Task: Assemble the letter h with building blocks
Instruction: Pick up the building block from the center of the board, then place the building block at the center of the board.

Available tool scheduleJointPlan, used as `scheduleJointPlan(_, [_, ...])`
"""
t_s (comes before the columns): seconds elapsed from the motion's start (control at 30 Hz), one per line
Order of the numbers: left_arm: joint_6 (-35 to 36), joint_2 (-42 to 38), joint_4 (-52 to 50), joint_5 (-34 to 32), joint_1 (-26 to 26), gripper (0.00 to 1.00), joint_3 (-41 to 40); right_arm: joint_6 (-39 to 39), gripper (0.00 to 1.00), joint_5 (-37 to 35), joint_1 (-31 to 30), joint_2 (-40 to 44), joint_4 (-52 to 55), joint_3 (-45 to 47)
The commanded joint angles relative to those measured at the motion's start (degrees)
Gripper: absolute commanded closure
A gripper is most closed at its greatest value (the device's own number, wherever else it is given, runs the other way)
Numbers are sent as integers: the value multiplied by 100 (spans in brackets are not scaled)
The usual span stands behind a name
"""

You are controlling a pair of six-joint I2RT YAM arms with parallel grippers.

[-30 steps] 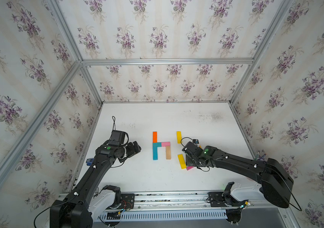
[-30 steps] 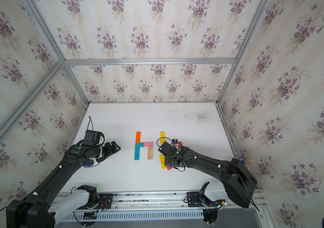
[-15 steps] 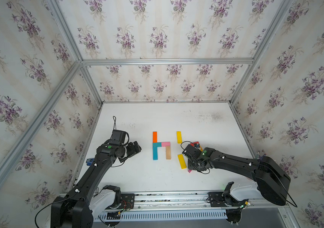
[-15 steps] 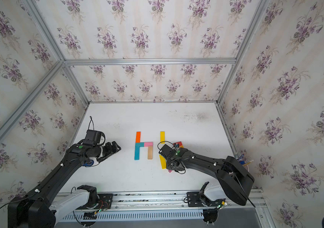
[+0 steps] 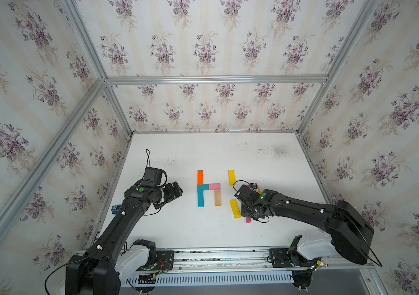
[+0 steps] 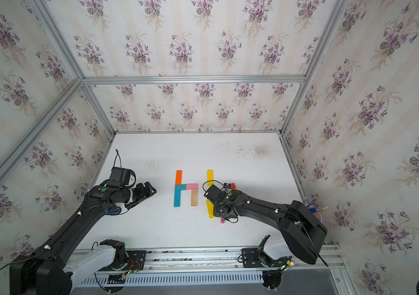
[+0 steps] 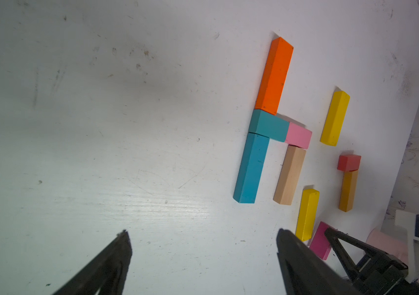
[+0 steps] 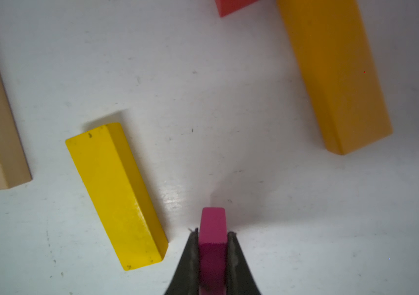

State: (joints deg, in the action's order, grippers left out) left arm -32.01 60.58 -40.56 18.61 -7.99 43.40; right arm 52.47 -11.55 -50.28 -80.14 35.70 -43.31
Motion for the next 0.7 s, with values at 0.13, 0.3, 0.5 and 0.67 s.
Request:
scheduleJointPlan(0.13, [116, -6, -30, -23, 6, 9, 63, -717, 93, 1123, 969, 490, -1839, 751])
scheduleJointPlan(0.3, [148, -51, -80, -53, 6, 9, 53, -1047, 77, 1224, 1524, 299, -1866, 960])
scheduleJointPlan(0.5, [130, -21, -73, -53, 8, 9, 90, -926, 52, 953, 1525, 514, -1455, 1013])
scheduleJointPlan(0.67, [114, 40, -49, -35, 9, 9, 124, -862, 50, 913, 1507, 803, -1176, 1129])
